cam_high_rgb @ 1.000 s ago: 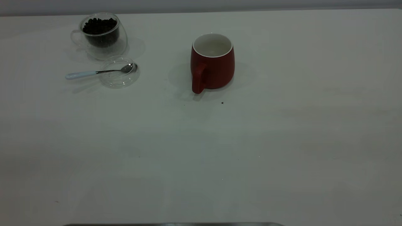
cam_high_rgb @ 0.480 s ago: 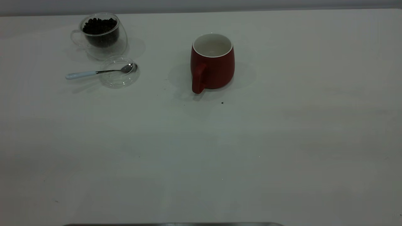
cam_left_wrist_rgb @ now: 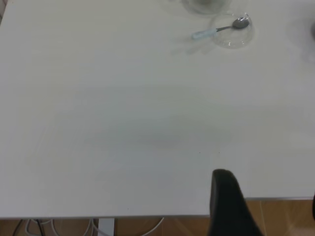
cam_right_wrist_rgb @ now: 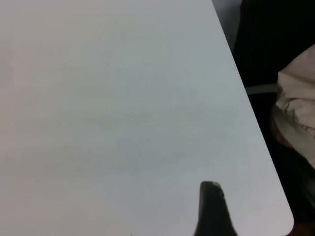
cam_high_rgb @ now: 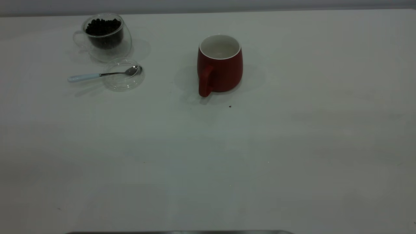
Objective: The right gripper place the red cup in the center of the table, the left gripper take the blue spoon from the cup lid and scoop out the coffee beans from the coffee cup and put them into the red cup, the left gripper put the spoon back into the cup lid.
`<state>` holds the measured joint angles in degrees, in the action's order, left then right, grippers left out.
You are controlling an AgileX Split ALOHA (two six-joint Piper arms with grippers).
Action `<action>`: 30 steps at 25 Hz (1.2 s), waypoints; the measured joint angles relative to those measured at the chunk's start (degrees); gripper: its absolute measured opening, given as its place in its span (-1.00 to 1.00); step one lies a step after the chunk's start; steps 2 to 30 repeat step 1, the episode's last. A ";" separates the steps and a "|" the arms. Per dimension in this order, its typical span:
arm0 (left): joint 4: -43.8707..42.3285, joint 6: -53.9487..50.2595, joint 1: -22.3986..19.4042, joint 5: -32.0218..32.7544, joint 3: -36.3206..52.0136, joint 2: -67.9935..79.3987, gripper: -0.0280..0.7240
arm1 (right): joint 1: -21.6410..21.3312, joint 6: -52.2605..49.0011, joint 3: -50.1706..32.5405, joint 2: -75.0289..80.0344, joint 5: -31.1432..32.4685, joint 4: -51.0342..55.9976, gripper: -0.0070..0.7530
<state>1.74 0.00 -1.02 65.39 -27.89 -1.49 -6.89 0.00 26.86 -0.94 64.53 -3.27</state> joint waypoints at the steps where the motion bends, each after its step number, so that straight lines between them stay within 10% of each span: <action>1: 0.00 0.00 0.00 0.00 0.00 0.00 0.30 | 0.00 0.00 0.00 0.00 0.00 0.00 0.42; 30: 0.00 0.00 0.00 0.00 0.00 0.00 0.30 | 0.00 0.00 0.00 0.00 0.00 0.00 0.42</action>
